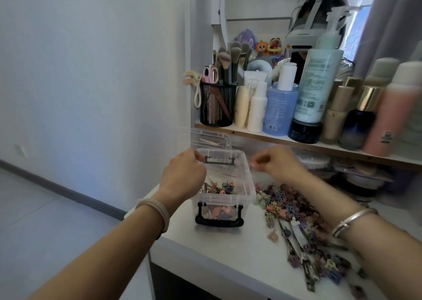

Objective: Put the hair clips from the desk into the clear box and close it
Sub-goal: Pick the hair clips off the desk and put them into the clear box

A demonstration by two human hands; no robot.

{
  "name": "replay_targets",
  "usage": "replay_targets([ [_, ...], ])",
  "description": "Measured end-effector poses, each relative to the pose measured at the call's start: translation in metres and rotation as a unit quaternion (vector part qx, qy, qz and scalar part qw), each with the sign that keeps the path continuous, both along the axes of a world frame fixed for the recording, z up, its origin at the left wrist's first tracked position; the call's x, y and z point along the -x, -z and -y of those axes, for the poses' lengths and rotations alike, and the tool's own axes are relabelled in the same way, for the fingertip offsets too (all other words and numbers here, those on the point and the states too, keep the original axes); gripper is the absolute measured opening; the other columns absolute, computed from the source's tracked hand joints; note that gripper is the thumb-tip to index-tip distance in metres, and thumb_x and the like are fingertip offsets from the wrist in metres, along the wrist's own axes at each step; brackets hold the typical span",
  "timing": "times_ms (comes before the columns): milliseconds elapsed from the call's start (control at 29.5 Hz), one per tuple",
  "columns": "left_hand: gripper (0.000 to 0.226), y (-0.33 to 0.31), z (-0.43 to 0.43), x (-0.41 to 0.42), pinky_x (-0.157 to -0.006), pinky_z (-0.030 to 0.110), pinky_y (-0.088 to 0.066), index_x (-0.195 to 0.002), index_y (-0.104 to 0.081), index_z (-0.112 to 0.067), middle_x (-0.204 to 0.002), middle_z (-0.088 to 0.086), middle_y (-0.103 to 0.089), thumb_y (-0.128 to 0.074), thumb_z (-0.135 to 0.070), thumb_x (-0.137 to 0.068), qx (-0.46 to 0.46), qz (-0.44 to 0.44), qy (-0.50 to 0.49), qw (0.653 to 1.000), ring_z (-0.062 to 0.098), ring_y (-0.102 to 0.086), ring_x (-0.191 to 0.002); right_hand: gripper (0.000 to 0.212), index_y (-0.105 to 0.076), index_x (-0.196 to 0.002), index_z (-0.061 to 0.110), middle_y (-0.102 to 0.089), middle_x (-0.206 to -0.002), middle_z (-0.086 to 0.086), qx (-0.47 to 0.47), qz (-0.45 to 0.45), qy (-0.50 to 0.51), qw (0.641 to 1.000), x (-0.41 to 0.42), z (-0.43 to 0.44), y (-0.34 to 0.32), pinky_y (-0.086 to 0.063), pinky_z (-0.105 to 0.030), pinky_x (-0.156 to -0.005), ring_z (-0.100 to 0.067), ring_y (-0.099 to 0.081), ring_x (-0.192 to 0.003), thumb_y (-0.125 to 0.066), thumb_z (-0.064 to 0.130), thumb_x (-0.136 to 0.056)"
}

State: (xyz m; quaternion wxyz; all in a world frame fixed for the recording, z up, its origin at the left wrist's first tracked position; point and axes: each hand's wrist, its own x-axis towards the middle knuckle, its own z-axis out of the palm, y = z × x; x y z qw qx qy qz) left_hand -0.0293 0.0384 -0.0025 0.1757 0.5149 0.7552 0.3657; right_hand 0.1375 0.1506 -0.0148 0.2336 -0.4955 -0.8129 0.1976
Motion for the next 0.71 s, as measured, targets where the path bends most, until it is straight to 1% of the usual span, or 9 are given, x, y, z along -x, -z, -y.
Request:
replay_targets([
  [68, 0.035, 0.0, 0.0, 0.0, -0.094, 0.043, -0.048, -0.119, -0.054, -0.016, -0.107, 0.002, -0.055, -0.034, -0.007, -0.092, -0.001, -0.001, 0.0, 1.0, 0.027, -0.057, -0.101, 0.019, -0.069, -0.101, 0.019, -0.066, -0.098, 0.007, 0.075, -0.159, -0.072, 0.982, 0.004, 0.015, -0.026, -0.045, -0.022, -0.091, -0.007, -0.058, -0.092, -0.065, 0.013, -0.083],
  [135, 0.035, 0.001, 0.0, 0.0, -0.095, 0.044, -0.047, -0.119, -0.054, -0.016, -0.101, -0.001, -0.051, -0.034, -0.007, -0.092, 0.001, -0.001, 0.002, 1.0, 0.026, -0.056, -0.1, 0.017, -0.069, -0.093, 0.026, -0.07, -0.096, 0.008, 0.114, -0.157, -0.148, 0.97, 0.004, 0.027, -0.043, -0.049, -0.021, -0.086, -0.007, -0.063, -0.091, -0.068, 0.016, -0.08],
  [237, 0.035, 0.0, 0.0, -0.001, -0.095, 0.046, -0.047, -0.119, -0.054, -0.016, -0.103, 0.0, -0.049, -0.035, -0.007, -0.092, -0.001, -0.001, 0.003, 1.0, 0.027, -0.056, -0.103, 0.02, -0.069, -0.101, 0.029, -0.068, -0.11, 0.009, 0.127, -0.084, -0.139, 0.979, 0.0, 0.026, -0.045, -0.042, -0.026, -0.099, -0.007, -0.059, -0.104, -0.065, 0.023, -0.083],
  [339, 0.035, 0.0, 0.001, -0.002, -0.094, 0.044, -0.048, -0.119, -0.055, -0.016, -0.108, 0.002, -0.054, -0.035, -0.007, -0.091, -0.006, 0.005, 0.003, 1.0, 0.026, -0.056, -0.101, 0.033, -0.057, -0.125, 0.018, -0.056, -0.131, 0.001, 0.087, 0.078, -0.049, 0.992, -0.004, 0.017, -0.027, -0.041, -0.022, -0.089, -0.009, -0.057, -0.099, -0.051, 0.024, -0.094],
  [406, 0.035, 0.0, 0.001, -0.002, -0.094, 0.043, -0.047, -0.119, -0.055, -0.015, -0.118, 0.005, -0.057, -0.035, -0.006, -0.091, -0.008, 0.006, 0.003, 1.0, 0.027, -0.056, -0.104, 0.038, -0.049, -0.13, 0.009, -0.049, -0.137, -0.009, 0.086, 0.225, 0.006, 0.971, -0.005, 0.01, -0.009, -0.04, -0.027, -0.089, -0.021, -0.052, -0.115, -0.039, 0.027, -0.098],
  [474, 0.035, 0.0, 0.002, -0.001, -0.094, 0.042, -0.047, -0.119, -0.055, -0.015, -0.124, 0.006, -0.057, -0.035, -0.006, -0.091, -0.007, 0.005, 0.002, 1.0, 0.028, -0.057, -0.105, 0.042, -0.051, -0.123, 0.003, -0.05, -0.133, -0.016, 0.087, 0.299, 0.034, 0.95, -0.005, 0.002, 0.007, -0.038, -0.029, -0.09, -0.027, -0.049, -0.119, -0.031, 0.03, -0.099],
  [542, 0.035, 0.0, 0.002, 0.003, -0.095, 0.043, -0.047, -0.118, -0.056, -0.015, -0.123, 0.006, -0.057, -0.035, -0.006, -0.091, -0.005, 0.006, -0.002, 1.0, 0.029, -0.057, -0.105, 0.042, -0.055, -0.113, 0.001, -0.053, -0.127, -0.018, 0.079, 0.291, 0.036, 0.953, -0.003, -0.003, 0.014, -0.036, -0.028, -0.082, -0.029, -0.051, -0.114, -0.027, 0.029, -0.1],
  [610, 0.035, -0.001, 0.002, 0.008, -0.096, 0.043, -0.047, -0.118, -0.056, -0.016, -0.122, 0.006, -0.057, -0.036, -0.007, -0.091, -0.003, 0.007, -0.011, 1.0, 0.029, -0.057, -0.106, 0.038, -0.06, -0.103, 0.004, -0.058, -0.117, -0.015, 0.073, 0.233, 0.022, 0.969, 0.001, -0.003, 0.014, -0.032, -0.025, -0.077, -0.026, -0.053, -0.103, -0.029, 0.027, -0.1],
  [711, 0.034, -0.001, 0.002, 0.015, -0.096, 0.043, -0.047, -0.118, -0.056, -0.016, -0.123, 0.007, -0.057, -0.037, -0.007, -0.091, 0.0, 0.011, -0.024, 1.0, 0.03, -0.057, -0.107, 0.03, -0.068, -0.101, 0.007, -0.066, -0.109, -0.007, 0.065, 0.152, -0.017, 0.986, 0.011, 0.004, 0.012, -0.035, -0.022, -0.076, -0.015, -0.053, -0.091, -0.044, 0.025, -0.096],
])
